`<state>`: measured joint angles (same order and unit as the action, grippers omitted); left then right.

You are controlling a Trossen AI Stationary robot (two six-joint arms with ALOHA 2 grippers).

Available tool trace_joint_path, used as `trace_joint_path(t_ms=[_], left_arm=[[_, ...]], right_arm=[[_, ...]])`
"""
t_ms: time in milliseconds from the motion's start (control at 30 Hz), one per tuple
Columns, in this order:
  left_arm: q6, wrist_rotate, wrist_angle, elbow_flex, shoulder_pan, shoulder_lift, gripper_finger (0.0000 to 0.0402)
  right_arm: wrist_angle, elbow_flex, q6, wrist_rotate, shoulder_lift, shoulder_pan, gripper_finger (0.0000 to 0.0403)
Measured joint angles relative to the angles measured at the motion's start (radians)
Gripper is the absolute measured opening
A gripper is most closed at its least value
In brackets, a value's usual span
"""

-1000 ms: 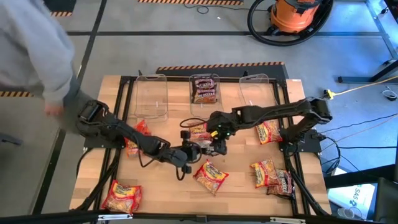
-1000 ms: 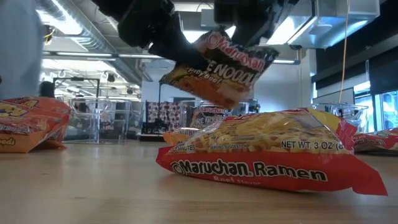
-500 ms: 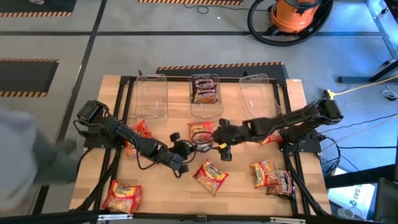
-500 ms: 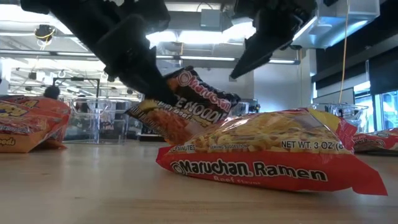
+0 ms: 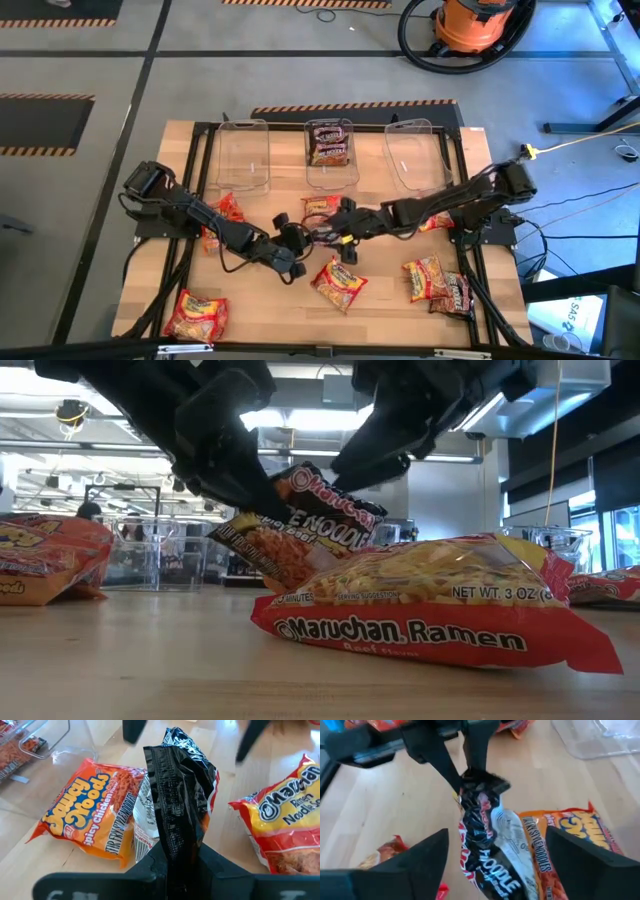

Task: Sort Maruchan noodles
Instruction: Put the top black noodle pack into the middle transparent bin

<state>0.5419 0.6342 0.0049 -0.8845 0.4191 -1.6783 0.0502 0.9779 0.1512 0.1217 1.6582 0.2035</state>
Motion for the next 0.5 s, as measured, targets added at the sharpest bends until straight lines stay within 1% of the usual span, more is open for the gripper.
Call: trace_joint_path(t_ms=[133, 200, 267, 400, 500], left_arm=[[0.0, 0.0, 0.005, 0.0, 0.0, 0.0, 0.0036], [-0.001, 0.001, 0.008, 0.0, 0.0, 0.0, 0.0036], [-0.002, 0.001, 0.014, 0.0, 0.0, 0.0, 0.0036], [-0.033, 0.001, 0.037, 0.0, 0.006, 0.0, 0.0036], [-0.076, 0.002, 0.074, 0.0, 0.015, 0.0, 0.0036]], right_arm=[[0.066, 0.002, -0.033, -0.043, 0.028, 0.0, 0.0346], [0.096, 0.001, -0.036, -0.042, 0.052, 0.0, 0.0356], [0.089, 0.0, -0.036, -0.02, 0.07, -0.001, 0.0363], [0.091, 0.0, -0.037, 0.009, 0.104, -0.001, 0.0363], [0.109, 0.0, -0.037, 0.01, 0.115, -0.001, 0.035]])
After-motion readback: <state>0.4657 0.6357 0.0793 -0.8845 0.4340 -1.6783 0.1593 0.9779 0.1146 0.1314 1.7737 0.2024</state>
